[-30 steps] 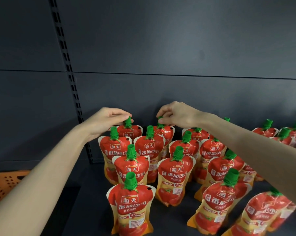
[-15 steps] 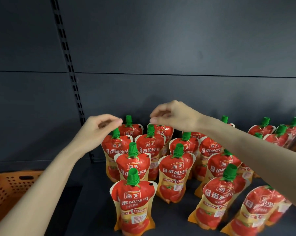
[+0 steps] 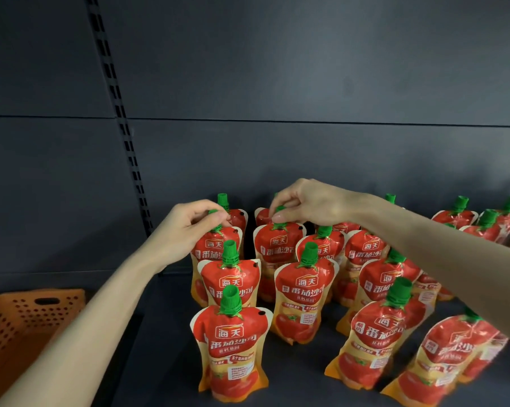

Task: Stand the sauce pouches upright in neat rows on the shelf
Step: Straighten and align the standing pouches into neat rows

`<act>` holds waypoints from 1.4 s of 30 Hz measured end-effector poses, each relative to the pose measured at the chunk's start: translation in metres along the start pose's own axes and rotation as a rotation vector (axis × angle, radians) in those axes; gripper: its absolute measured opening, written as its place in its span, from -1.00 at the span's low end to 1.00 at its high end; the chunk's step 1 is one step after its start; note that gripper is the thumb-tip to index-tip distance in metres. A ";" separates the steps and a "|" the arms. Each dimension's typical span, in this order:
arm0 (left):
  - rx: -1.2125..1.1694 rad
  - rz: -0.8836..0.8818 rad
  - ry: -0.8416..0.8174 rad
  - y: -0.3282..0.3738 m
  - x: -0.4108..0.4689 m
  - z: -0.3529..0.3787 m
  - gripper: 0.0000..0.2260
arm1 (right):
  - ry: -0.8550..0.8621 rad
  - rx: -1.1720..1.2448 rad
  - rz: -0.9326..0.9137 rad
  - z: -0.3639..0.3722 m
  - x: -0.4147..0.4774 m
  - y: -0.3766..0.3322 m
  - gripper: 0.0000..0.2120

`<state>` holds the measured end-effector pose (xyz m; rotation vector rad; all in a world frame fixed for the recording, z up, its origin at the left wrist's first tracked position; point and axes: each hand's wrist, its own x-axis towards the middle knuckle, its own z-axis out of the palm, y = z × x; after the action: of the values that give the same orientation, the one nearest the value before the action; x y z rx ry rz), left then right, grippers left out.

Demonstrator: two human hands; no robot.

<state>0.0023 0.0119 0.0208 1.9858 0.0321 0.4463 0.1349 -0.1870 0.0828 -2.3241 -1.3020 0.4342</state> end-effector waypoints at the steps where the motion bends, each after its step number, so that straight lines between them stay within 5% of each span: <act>1: 0.005 0.007 -0.003 0.000 0.002 0.003 -0.84 | 0.003 -0.012 0.010 0.000 -0.001 0.002 -0.87; 42: -0.016 0.006 -0.018 0.001 0.002 0.010 -0.78 | -0.032 0.001 0.044 -0.001 -0.005 0.000 -0.81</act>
<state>0.0068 0.0030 0.0187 1.9748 0.0107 0.4312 0.1333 -0.1915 0.0839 -2.3577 -1.2669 0.4887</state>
